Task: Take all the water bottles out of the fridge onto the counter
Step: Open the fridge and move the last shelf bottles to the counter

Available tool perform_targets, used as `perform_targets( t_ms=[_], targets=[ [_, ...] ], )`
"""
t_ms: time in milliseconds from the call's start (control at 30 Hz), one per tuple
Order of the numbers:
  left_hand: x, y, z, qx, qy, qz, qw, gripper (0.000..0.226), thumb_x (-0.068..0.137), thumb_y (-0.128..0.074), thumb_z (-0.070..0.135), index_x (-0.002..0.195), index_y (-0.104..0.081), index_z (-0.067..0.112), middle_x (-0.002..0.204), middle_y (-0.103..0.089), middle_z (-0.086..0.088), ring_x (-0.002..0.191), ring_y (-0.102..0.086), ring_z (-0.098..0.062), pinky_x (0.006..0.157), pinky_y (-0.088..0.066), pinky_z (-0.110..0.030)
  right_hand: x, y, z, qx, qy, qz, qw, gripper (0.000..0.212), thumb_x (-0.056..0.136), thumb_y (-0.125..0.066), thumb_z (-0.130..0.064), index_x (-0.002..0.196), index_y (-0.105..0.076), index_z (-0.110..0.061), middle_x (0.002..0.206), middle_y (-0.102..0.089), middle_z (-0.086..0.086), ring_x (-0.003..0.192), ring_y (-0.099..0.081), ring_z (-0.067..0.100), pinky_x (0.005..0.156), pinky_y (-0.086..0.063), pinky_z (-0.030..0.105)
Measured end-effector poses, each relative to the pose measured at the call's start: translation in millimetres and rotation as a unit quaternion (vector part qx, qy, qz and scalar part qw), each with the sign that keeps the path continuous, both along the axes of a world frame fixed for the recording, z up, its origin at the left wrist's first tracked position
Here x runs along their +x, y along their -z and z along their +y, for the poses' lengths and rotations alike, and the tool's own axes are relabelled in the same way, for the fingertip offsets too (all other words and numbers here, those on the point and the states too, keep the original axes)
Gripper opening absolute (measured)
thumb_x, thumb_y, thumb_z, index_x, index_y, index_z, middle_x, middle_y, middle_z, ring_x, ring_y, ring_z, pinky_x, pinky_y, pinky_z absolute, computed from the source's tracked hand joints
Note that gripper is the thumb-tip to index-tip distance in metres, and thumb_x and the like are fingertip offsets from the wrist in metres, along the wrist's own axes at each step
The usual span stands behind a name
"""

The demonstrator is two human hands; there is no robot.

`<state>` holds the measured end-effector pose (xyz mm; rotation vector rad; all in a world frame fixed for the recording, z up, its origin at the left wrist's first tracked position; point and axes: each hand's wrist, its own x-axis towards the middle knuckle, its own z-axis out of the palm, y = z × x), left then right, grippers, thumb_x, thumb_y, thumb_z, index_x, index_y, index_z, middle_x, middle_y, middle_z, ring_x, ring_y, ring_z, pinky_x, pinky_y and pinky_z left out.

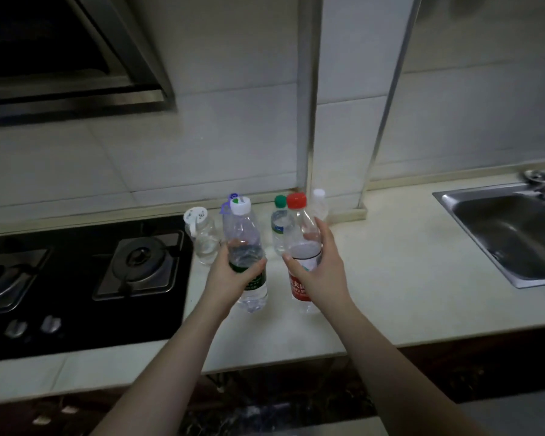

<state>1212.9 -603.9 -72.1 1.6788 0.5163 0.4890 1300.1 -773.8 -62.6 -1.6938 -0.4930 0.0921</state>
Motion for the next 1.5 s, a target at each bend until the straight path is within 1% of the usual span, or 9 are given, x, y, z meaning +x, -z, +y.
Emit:
perform_targets(
  t_ms=[267, 400, 500, 600, 800, 933, 1067, 1233, 1500],
  targets=[
    [-17.5, 57.0, 38.6, 0.027, 0.038, 0.084, 0.995, 0.061, 0.058, -0.085, 0.039, 0.113, -0.061, 0.026, 0.105, -0.070, 0.005, 0.100, -0.067, -0.012, 0.089, -0.054, -0.037, -4.7, 53.5, 47.4, -0.077, -0.041, 0.046, 0.995, 0.085, 0.074, -0.082, -0.037, 0.144, -0.034, -0.035, 0.126, -0.054, -0.014, 0.115, -0.051, -0.003, 0.090, -0.037, 0.006],
    [-23.3, 75.3, 68.6, 0.024, 0.023, 0.105, 0.994, 0.058, 0.062, -0.088, 0.027, 0.114, -0.062, 0.028, 0.106, -0.071, 0.006, 0.100, -0.066, -0.009, 0.088, -0.052, -0.030, -4.9, 68.9, 78.5, -0.106, -0.066, 0.061, 0.990, 0.079, 0.072, -0.085, -0.031, 0.136, -0.039, -0.039, 0.127, -0.055, -0.013, 0.114, -0.053, -0.001, 0.094, -0.041, 0.013],
    [-21.8, 88.5, 92.7, 0.012, -0.010, 0.114, 0.993, 0.062, 0.059, -0.091, 0.027, 0.114, -0.063, 0.026, 0.101, -0.072, 0.003, 0.092, -0.068, -0.008, 0.081, -0.053, -0.025, 1.9, 82.1, 101.1, -0.127, -0.071, 0.081, 0.986, 0.074, 0.070, -0.085, -0.018, 0.114, -0.042, -0.057, 0.105, -0.059, -0.031, 0.080, -0.059, -0.018, 0.062, -0.043, 0.000],
    [-17.1, 100.5, 113.0, 0.010, -0.024, 0.114, 0.993, 0.063, 0.055, -0.091, 0.030, 0.112, -0.063, 0.026, 0.099, -0.072, 0.004, 0.090, -0.068, -0.006, 0.077, -0.052, -0.019, 7.3, 94.1, 122.3, -0.131, -0.057, 0.108, 0.984, 0.072, 0.068, -0.085, -0.012, 0.120, -0.046, -0.043, 0.102, -0.062, -0.015, 0.075, -0.060, -0.012, 0.050, -0.046, 0.008],
    [6.5, 122.3, 137.0, 0.001, -0.032, 0.121, 0.992, 0.070, 0.059, -0.093, 0.022, 0.121, -0.061, 0.022, 0.107, -0.071, 0.005, 0.097, -0.068, -0.008, 0.083, -0.053, -0.022, 20.7, 112.8, 151.0, -0.138, 0.035, 0.114, 0.983, 0.082, 0.064, -0.088, -0.020, 0.132, -0.042, -0.033, 0.123, -0.059, -0.001, 0.110, -0.059, 0.023, 0.083, -0.056, 0.050],
    [16.2, 136.5, 144.0, 0.023, -0.010, 0.139, 0.990, 0.078, 0.058, -0.092, 0.030, 0.127, -0.056, 0.024, 0.115, -0.067, 0.007, 0.102, -0.065, -0.004, 0.091, -0.054, -0.031, 31.1, 123.3, 150.6, -0.157, 0.073, 0.107, 0.979, 0.083, 0.066, -0.087, -0.024, 0.134, -0.041, -0.035, 0.127, -0.059, -0.004, 0.113, -0.057, 0.018, 0.092, -0.053, 0.045],
    [23.6, 144.4, 143.8, -0.001, -0.016, 0.128, 0.992, 0.080, 0.055, -0.090, 0.042, 0.126, -0.055, 0.028, 0.118, -0.066, 0.007, 0.106, -0.065, -0.006, 0.094, -0.054, -0.037, 37.6, 128.4, 152.5, -0.164, 0.075, 0.102, 0.978, 0.082, 0.068, -0.086, -0.026, 0.133, -0.039, -0.039, 0.125, -0.060, -0.003, 0.107, -0.057, 0.015, 0.070, -0.045, 0.003],
    [34.9, 147.5, 134.6, 0.001, -0.029, 0.100, 0.995, 0.077, 0.062, -0.088, 0.038, 0.129, -0.052, 0.030, 0.124, -0.064, 0.006, 0.111, -0.063, -0.011, 0.098, -0.052, -0.042, 30.9, 132.4, 150.7, -0.165, 0.076, 0.096, 0.979, 0.086, 0.070, -0.085, -0.028, 0.138, -0.033, -0.039, 0.133, -0.055, -0.005, 0.119, -0.053, 0.016, 0.095, -0.050, 0.037],
    [36.1, 144.7, 125.2, 0.015, -0.039, 0.102, 0.994, 0.073, 0.061, -0.087, 0.043, 0.122, -0.048, 0.048, 0.119, -0.062, 0.018, 0.108, -0.060, 0.002, 0.093, -0.051, -0.027, 21.5, 136.1, 133.9, -0.169, 0.062, 0.093, 0.979, 0.089, 0.072, -0.084, -0.025, 0.142, -0.031, -0.036, 0.139, -0.051, -0.007, 0.123, -0.048, 0.010, 0.096, -0.042, 0.028]
  ],
)
